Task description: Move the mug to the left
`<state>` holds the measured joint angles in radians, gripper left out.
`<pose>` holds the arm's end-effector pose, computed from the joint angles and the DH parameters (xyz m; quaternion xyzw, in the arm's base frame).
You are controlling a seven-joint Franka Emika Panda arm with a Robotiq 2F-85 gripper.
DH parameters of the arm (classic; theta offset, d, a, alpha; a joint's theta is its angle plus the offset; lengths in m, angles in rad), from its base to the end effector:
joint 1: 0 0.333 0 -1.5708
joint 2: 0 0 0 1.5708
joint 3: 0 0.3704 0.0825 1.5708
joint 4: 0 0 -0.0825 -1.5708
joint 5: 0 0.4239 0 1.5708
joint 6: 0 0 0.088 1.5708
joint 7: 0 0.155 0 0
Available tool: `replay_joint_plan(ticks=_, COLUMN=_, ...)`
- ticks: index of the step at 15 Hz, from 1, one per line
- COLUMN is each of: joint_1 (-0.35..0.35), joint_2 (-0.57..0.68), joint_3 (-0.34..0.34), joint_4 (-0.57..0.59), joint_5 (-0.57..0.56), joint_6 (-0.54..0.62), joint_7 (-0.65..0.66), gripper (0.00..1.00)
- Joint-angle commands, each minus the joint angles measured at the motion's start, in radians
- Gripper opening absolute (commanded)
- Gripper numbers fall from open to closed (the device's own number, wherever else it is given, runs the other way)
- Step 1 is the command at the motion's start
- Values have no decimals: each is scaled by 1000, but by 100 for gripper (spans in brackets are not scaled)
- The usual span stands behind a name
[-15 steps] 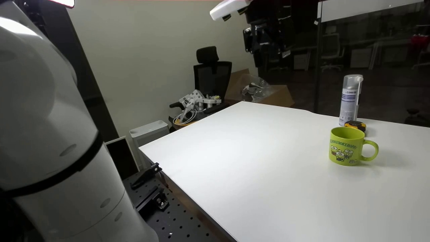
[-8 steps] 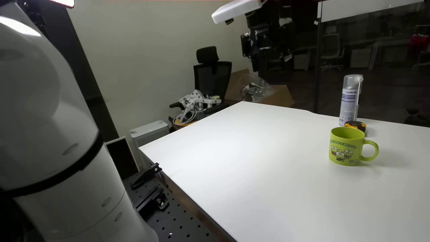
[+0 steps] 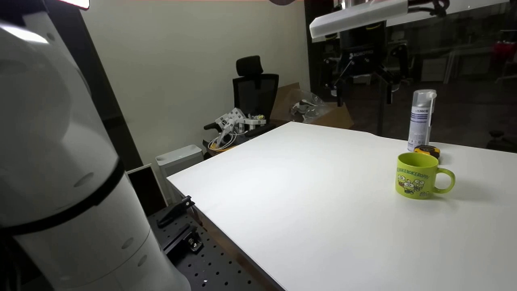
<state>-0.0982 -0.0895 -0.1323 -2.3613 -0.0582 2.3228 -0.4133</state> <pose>0.5076 -0.1222 0.3482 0.9934 0.1106 0.0189 0.0230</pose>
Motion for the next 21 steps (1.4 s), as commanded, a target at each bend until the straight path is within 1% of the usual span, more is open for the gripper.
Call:
replay_joint_plan(ticks=1, joint_1=0, joint_2=9, joint_3=2, joint_4=8, joint_5=-1, joint_6=-3, joint_7=-2, gripper=100)
replay_joint_plan(ticks=2, joint_1=3, joint_2=2, joint_3=9, joint_4=-9, joint_5=-30, joint_6=36, joint_7=15, gripper=100)
replay_joint_plan(ticks=4, joint_1=4, joint_2=44, joint_3=14, joint_4=31, joint_5=-64, joint_6=31, joint_7=16, gripper=100)
replay_joint_plan(ticks=6, joint_1=-5, joint_2=122, joint_3=13, joint_4=105, joint_5=-129, joint_6=45, joint_7=42, gripper=100)
replay_joint_plan(ticks=9, joint_1=-18, joint_2=294, joint_3=1, joint_4=254, joint_5=-194, joint_6=51, joint_7=70, gripper=100)
replay_joint_plan(ticks=12, joint_1=-36, joint_2=472, joint_3=6, joint_4=412, joint_5=-169, joint_6=9, joint_7=31, gripper=100)
replay_joint_plan(ticks=13, joint_1=-38, joint_2=339, joint_3=13, joint_4=270, joint_5=-169, joint_6=50, joint_7=26, gripper=100)
replay_joint_plan(ticks=15, joint_1=-46, joint_2=444, joint_3=15, joint_4=353, joint_5=-171, joint_6=47, joint_7=27, gripper=100)
replay_joint_plan(ticks=16, joint_1=-47, joint_2=471, joint_3=16, joint_4=374, joint_5=-171, joint_6=47, joint_7=28, gripper=100)
replay_joint_plan(ticks=18, joint_1=-47, joint_2=484, joint_3=17, joint_4=392, joint_5=-172, joint_6=40, joint_7=28, gripper=100)
replay_joint_plan(ticks=19, joint_1=-43, joint_2=489, joint_3=20, joint_4=392, joint_5=-165, joint_6=66, joint_7=48, gripper=100)
replay_joint_plan(ticks=21, joint_1=-60, joint_2=522, joint_3=61, joint_4=424, joint_5=-58, joint_6=89, joint_7=57, gripper=100)
